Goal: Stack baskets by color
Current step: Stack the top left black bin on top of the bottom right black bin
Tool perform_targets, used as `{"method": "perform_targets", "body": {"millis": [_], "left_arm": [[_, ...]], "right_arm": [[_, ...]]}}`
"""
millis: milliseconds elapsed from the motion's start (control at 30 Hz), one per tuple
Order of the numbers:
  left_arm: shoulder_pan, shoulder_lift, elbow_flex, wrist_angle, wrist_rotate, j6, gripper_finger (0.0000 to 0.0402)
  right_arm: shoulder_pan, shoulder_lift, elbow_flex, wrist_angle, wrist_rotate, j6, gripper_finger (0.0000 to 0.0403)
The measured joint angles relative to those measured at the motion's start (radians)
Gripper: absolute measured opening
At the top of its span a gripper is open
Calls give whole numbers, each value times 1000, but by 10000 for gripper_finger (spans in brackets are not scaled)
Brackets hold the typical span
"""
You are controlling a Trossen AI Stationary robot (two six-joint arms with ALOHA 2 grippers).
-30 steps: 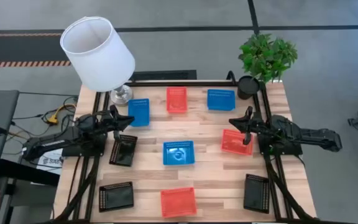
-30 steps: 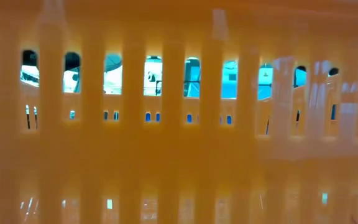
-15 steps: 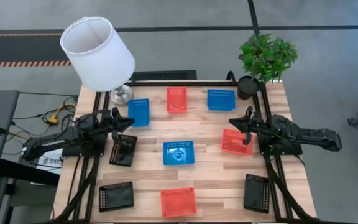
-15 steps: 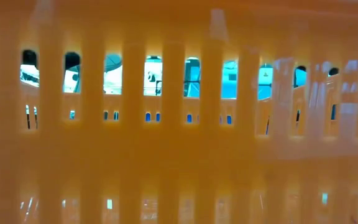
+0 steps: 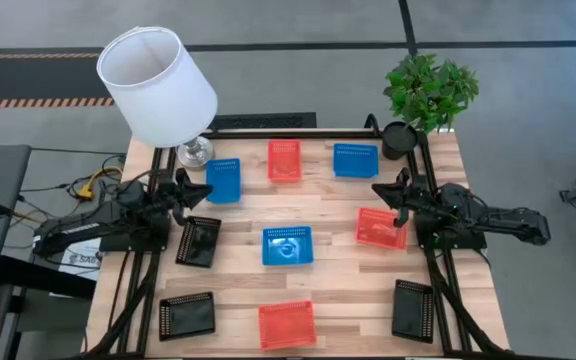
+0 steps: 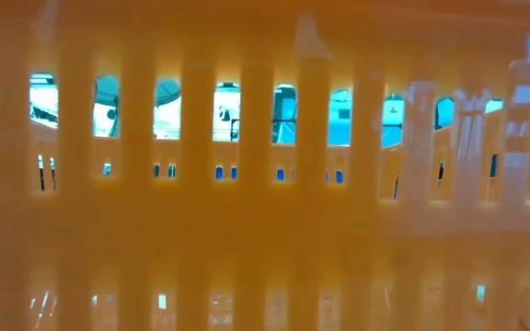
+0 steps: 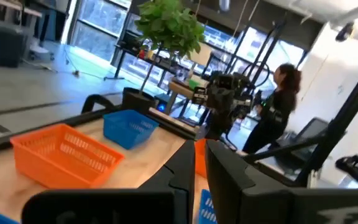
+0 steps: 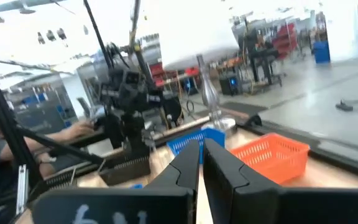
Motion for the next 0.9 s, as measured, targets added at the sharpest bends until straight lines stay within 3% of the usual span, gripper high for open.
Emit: {"method": "perform_targets", "body": {"millis": [200, 400, 533, 700, 900], "left_arm": [[0, 151, 125, -1, 21, 120, 21], [0, 361, 299, -84, 36, 230, 28], [0, 491, 453, -303, 75, 319, 33], [0, 632, 613, -643, 42, 403, 47], [-1, 751, 676, -963, 95, 482, 98]], "right_arm": [[30, 66, 85, 8, -12, 6, 44], [76, 220, 212, 11, -15, -2, 44], [129, 371, 311, 13, -20, -3, 44], [221, 577, 432, 44, -20, 1, 44], [299, 796, 540, 130, -23, 73, 44]]}}
